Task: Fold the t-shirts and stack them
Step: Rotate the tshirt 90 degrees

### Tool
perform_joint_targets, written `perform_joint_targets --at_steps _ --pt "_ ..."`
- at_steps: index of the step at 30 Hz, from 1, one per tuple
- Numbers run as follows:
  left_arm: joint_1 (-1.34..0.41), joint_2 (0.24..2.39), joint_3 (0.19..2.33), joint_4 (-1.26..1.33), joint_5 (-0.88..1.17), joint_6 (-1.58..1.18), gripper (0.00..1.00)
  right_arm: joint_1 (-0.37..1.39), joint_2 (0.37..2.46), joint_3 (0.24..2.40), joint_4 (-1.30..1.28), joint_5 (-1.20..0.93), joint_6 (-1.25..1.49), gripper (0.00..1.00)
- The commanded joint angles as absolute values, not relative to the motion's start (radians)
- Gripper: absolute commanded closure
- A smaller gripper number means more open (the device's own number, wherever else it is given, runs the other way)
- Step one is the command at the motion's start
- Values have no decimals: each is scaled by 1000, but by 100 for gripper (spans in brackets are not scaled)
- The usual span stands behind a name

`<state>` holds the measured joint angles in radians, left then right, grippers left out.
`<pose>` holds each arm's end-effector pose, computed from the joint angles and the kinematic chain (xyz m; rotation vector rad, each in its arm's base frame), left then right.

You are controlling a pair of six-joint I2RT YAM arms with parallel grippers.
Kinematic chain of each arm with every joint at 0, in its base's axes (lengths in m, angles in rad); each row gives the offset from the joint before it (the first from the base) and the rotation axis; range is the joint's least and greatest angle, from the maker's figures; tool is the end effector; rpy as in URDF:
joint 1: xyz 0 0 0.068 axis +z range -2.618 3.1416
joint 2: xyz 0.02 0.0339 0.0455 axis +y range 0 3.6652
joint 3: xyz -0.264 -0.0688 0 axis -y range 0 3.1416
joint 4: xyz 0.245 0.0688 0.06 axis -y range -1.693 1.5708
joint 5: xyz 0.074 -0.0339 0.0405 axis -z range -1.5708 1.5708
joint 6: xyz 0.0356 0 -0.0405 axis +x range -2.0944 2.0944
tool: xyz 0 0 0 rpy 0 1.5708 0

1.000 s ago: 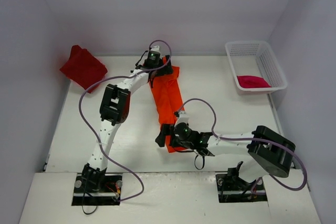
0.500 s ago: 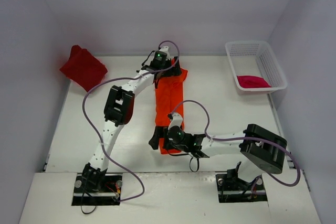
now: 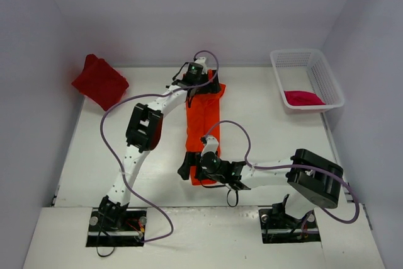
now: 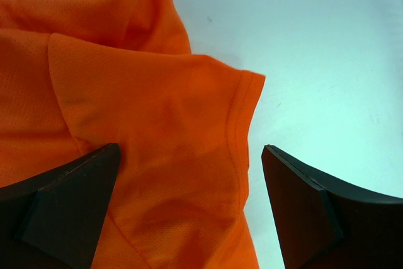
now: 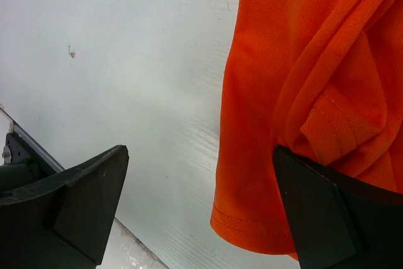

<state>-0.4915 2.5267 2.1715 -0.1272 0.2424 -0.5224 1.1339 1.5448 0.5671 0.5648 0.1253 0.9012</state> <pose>0.5094 -0.2824 0.1865 0.1252 2.1516 -0.8604 0.1310 0.2699 0.1639 -0.1645 2.1790 1.1423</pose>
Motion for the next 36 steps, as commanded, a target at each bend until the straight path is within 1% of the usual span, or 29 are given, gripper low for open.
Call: perform_joint_targets --at_steps 1,8,19,22,29,34,36 --pt "-492 2427 2148 -69 236 -492 10 1144 1552 574 491 141 913 4" --pt "-492 2333 2089 -63 227 -485 10 1146 1540 571 488 149 910 4" --pt "-491 2157 2051 -98 216 -451 10 1147 1442 592 410 196 876 4" --pt "-492 2090 2007 -103 213 -449 10 1150 1382 597 371 215 874 4" --pt "-492 1913 1843 -140 163 -425 10 1154 1237 601 238 273 851 4" --pt "-499 1777 1680 -205 126 -469 10 1155 1140 614 161 293 851 4" --pt "-515 1699 1581 -204 68 -460 10 1157 1100 612 100 325 859 4"
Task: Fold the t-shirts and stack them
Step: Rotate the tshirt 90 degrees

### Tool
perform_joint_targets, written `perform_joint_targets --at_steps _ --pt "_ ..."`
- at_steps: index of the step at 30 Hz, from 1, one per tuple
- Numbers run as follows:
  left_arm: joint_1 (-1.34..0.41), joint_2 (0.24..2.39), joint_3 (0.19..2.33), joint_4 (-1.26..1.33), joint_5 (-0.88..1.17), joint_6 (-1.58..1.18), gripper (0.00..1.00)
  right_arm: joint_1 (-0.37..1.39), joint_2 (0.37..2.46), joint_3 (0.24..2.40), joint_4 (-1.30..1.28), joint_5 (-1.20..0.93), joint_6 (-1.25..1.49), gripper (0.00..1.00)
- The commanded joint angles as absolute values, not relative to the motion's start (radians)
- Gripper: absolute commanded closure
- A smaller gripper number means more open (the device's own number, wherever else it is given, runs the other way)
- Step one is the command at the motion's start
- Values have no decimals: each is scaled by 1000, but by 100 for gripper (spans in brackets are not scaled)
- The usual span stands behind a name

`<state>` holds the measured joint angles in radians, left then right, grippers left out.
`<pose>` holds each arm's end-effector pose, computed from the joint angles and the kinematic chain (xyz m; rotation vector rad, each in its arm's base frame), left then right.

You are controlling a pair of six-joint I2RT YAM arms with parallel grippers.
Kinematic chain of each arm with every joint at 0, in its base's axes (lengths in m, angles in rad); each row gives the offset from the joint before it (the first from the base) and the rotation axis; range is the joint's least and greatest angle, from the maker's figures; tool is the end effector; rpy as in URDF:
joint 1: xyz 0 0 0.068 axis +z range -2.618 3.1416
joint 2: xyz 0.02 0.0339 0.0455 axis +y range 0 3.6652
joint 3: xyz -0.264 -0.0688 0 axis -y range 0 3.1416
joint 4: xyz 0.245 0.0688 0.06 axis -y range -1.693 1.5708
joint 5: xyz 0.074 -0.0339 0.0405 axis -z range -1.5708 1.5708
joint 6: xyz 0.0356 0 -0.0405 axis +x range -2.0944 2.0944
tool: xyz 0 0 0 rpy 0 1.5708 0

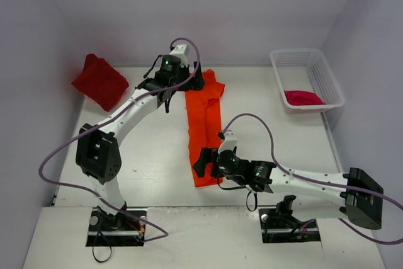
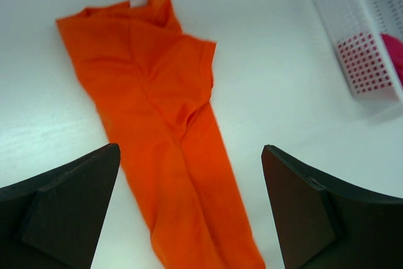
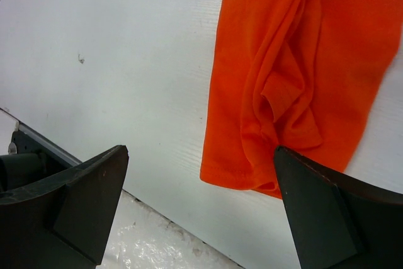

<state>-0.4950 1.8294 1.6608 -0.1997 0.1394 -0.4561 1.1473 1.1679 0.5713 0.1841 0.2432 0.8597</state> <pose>0.3857 -0.2139 0.3474 0.1354 2.0088 -0.7564 0.1115 0.2265 0.2248 -0.1364 2.1262 1.0319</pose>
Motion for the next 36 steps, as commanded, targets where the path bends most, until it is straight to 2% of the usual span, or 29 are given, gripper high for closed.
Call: perform_joint_targets --at_steps 1,5,14,23,36 --pt "-518 1671 1542 -204 54 -466 10 1157 1089 608 100 325 864 4" --pt "-518 1490 1364 -137 37 -502 10 1157 1045 591 23 367 874 4" --pt "-534 1287 1137 -202 -24 -574 10 1157 1040 594 -38 405 908 4" --pt "-571 1209 962 -209 -26 -693 10 1126 1103 606 -67 439 943 5" --pt "-607 1163 790 -143 -32 -805 10 957 1135 592 -20 342 856 7"
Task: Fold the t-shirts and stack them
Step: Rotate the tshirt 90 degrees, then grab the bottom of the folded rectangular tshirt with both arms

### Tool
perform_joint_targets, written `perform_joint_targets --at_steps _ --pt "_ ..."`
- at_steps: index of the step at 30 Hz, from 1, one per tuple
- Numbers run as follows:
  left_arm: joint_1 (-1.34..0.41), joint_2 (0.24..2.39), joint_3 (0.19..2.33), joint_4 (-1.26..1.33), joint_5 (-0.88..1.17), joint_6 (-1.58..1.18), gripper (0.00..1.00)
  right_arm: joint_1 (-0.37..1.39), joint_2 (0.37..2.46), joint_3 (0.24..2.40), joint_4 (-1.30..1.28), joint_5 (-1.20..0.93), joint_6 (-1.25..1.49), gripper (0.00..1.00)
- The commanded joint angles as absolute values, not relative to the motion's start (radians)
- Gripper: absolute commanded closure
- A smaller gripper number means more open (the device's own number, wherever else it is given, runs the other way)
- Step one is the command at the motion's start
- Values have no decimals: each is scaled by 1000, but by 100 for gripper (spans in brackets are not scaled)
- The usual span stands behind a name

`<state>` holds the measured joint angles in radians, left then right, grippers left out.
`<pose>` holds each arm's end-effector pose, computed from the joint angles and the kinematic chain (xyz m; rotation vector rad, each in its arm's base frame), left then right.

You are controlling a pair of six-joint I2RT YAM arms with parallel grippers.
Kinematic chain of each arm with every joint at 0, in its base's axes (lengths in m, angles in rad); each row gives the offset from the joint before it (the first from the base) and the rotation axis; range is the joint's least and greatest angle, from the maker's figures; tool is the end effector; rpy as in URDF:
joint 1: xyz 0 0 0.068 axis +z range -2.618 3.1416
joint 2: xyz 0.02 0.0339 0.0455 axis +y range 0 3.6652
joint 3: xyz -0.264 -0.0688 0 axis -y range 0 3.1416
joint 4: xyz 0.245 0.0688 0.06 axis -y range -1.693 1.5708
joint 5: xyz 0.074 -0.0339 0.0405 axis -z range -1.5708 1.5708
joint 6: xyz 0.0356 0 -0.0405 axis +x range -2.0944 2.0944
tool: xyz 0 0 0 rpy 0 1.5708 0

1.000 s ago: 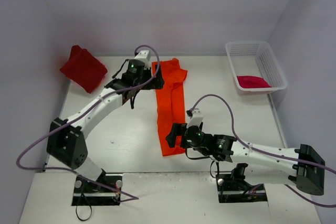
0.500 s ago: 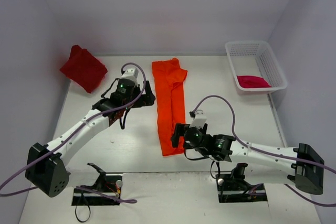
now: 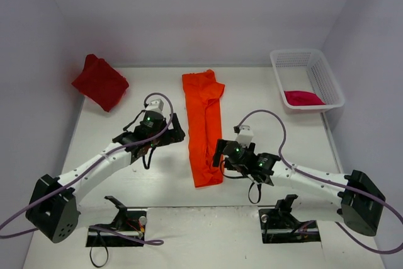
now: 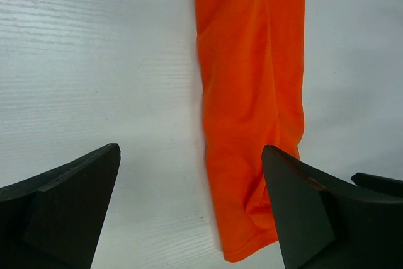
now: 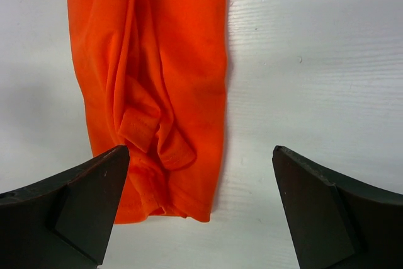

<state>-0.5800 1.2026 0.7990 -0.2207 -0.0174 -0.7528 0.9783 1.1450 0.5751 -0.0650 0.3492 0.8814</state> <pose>0.2201 -0.1435 0.2547 -0.2079 2.2817 -0.7096 0.1420 0.1891 0.2085 0.0907 2.2410 0.6693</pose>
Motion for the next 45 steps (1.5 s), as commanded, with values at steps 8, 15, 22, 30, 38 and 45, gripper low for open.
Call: perform_joint_targets --at_steps 8,15,22,30,38,45 --pt "-712 1193 756 -126 -83 -870 10 954 1183 545 63 295 874 8" --pt "-837 1227 726 -118 -150 -954 10 960 1178 509 86 276 894 8" --pt "-926 1272 701 -95 -192 -1029 10 974 1178 486 109 270 910 8" --pt "-974 1267 663 -74 -218 -1083 10 1005 1216 480 146 259 931 8" --pt "-1003 1256 629 -67 -236 -1126 10 1048 1256 483 166 273 962 9" --pt "-1022 1247 623 -67 -250 -1141 11 1054 1223 453 167 276 985 9"
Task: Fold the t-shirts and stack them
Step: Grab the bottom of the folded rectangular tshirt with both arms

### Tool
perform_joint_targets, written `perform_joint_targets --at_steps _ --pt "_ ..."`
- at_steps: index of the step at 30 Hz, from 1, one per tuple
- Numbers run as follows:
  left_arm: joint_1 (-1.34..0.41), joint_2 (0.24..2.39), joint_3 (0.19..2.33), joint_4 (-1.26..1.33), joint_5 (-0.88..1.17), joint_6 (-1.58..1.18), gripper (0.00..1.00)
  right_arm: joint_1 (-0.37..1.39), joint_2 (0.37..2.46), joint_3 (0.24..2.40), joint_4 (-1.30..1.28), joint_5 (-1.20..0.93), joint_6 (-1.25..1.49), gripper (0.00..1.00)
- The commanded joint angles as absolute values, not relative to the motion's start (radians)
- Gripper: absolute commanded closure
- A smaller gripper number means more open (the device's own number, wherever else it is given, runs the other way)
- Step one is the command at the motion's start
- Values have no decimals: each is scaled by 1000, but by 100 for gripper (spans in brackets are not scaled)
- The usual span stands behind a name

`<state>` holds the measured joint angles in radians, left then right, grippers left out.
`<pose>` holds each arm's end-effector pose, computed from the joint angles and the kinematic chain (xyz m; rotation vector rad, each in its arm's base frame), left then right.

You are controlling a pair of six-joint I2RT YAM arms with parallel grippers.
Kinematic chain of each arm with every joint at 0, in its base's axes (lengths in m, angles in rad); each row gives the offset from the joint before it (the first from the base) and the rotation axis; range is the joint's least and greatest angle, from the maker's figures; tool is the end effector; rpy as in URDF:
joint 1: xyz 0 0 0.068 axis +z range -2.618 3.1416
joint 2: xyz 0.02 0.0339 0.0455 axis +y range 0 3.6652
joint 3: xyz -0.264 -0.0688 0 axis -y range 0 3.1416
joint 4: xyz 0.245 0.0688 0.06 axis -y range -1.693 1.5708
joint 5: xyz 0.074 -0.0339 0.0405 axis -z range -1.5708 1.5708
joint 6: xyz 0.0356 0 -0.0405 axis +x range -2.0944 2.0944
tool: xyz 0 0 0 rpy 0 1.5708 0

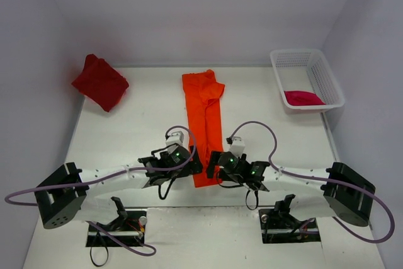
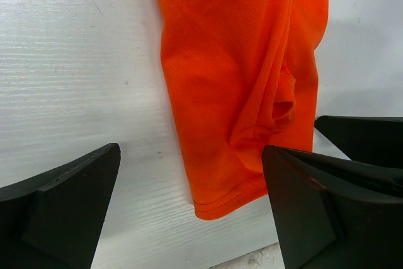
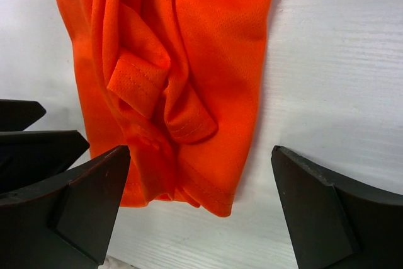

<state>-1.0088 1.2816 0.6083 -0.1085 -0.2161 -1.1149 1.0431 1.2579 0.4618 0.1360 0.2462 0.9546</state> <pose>0.1401 -0.2082 0.1840 -0.2423 2.4601 -0.7673 0.1277 0.2019 0.1650 0.0380 2.3364 0.8041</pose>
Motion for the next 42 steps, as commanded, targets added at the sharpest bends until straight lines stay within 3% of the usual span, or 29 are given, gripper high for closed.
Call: perform_joint_targets --at_steps 1,15,30,42 --pt "-1031 1249 623 -66 -250 -1146 11 1055 1218 448 166 276 986 9" --pt "-1101 1232 583 -75 -308 -1230 12 1072 1236 451 172 281 1000 9" --pt "-1112 1224 523 -17 -319 -1266 28 1098 1289 482 176 290 1008 13" --pt "-1129 1255 497 75 -314 -1287 31 1117 1313 483 175 298 1025 19"
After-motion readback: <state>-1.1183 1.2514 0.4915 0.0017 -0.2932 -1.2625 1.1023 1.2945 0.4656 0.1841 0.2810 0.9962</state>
